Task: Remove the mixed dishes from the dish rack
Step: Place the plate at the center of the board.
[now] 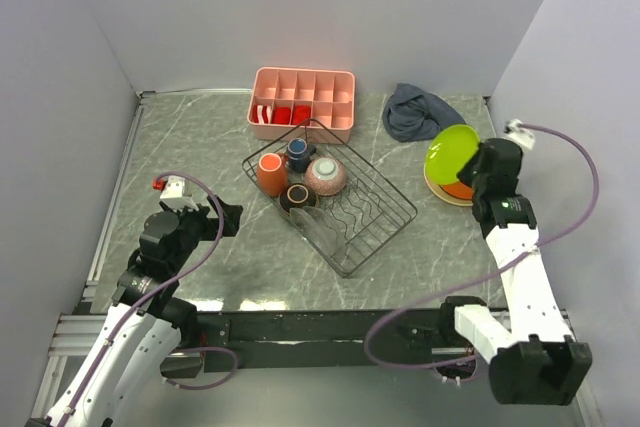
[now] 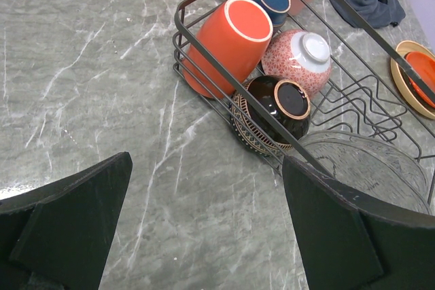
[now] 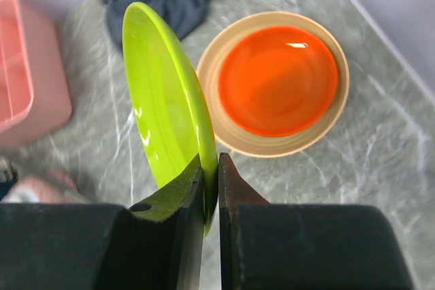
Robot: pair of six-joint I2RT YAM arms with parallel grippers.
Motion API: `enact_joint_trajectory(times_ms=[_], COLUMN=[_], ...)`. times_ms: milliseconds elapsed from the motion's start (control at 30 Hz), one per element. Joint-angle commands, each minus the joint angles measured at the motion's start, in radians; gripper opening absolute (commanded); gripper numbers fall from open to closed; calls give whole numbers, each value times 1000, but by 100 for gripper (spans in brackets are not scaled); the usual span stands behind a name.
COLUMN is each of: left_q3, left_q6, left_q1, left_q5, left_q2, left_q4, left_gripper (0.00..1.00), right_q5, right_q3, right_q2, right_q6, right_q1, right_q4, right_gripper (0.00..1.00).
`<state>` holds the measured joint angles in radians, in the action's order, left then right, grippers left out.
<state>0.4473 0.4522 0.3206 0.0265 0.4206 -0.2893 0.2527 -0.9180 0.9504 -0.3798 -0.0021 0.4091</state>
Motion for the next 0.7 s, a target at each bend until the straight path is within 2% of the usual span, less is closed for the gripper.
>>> enact_joint_trajectory(times_ms=[0,167,300,567,667], left_q3=[45,44,48,48,50], left_q6=[-17,-14,-14,-10,-10], left_q1=[5,3,3,3,3], left_q5=[16,27,36,56,59], left_q2=[-17,-29,-29,-36,-32], left_q4=[30,27,21,15,15], left_gripper=[99,99,100,99,99], right_q5=[-225,-340,-377,-386,-436], right_q3=[91,195,241,252,265], right_q2=[-10,43,114,267,330], right_q6=[-227,-401,-526,-551,-574], right_q1=[-189,-366,-429,-476,-493], right_q4=[-197,-341,-406,-437,-469], right_gripper=[0,0,0,0,0])
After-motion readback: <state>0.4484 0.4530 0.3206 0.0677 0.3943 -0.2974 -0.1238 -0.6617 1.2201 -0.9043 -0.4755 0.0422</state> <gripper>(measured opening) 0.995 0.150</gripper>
